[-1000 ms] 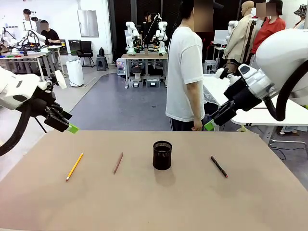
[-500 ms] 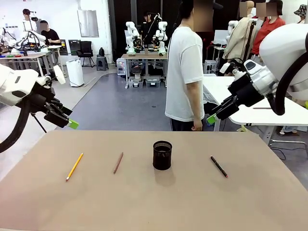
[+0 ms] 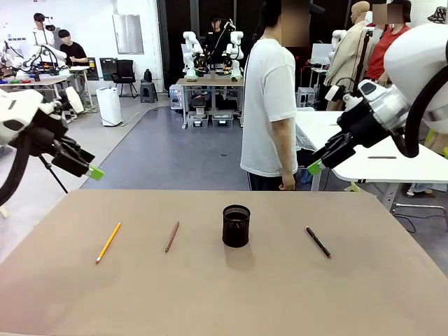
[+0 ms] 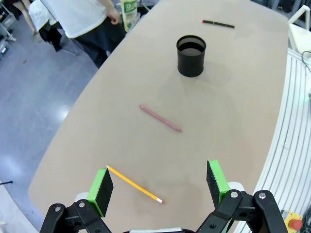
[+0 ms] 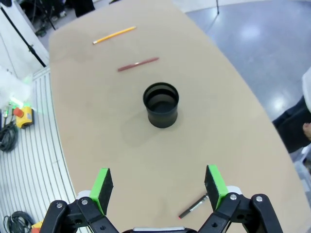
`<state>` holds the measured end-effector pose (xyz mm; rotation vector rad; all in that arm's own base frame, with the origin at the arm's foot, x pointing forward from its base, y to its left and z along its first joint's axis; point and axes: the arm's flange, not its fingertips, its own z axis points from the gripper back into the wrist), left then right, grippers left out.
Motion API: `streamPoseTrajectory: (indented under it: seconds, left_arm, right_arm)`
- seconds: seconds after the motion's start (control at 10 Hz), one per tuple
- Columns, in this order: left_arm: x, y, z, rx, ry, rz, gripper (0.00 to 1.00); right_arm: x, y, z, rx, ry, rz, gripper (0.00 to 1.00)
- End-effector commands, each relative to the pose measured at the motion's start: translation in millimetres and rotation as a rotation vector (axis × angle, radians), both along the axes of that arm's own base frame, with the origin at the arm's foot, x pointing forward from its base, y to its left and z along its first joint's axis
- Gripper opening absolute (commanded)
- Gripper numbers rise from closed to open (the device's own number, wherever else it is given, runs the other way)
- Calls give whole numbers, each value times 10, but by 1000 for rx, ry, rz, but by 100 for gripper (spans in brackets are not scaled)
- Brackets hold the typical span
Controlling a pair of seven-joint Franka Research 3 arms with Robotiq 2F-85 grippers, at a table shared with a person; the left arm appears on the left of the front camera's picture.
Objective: Place the pens into the pen holder.
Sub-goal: Pick up a writing instrument from the table and place it into the Pen holder.
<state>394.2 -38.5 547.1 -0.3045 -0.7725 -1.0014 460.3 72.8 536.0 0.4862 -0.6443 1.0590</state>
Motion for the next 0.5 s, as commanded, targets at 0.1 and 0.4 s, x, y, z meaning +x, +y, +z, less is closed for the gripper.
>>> streamPoseTrajectory:
  seconds: [0.1,0.4]
  left_arm:
    - [-24,134,226,-10,8,35,100]
    - [-59,199,398,2,-19,52,100]
  right_arm:
    - [115,-142,166,12,-42,41,100]
    - [107,-173,264,29,-61,39,100]
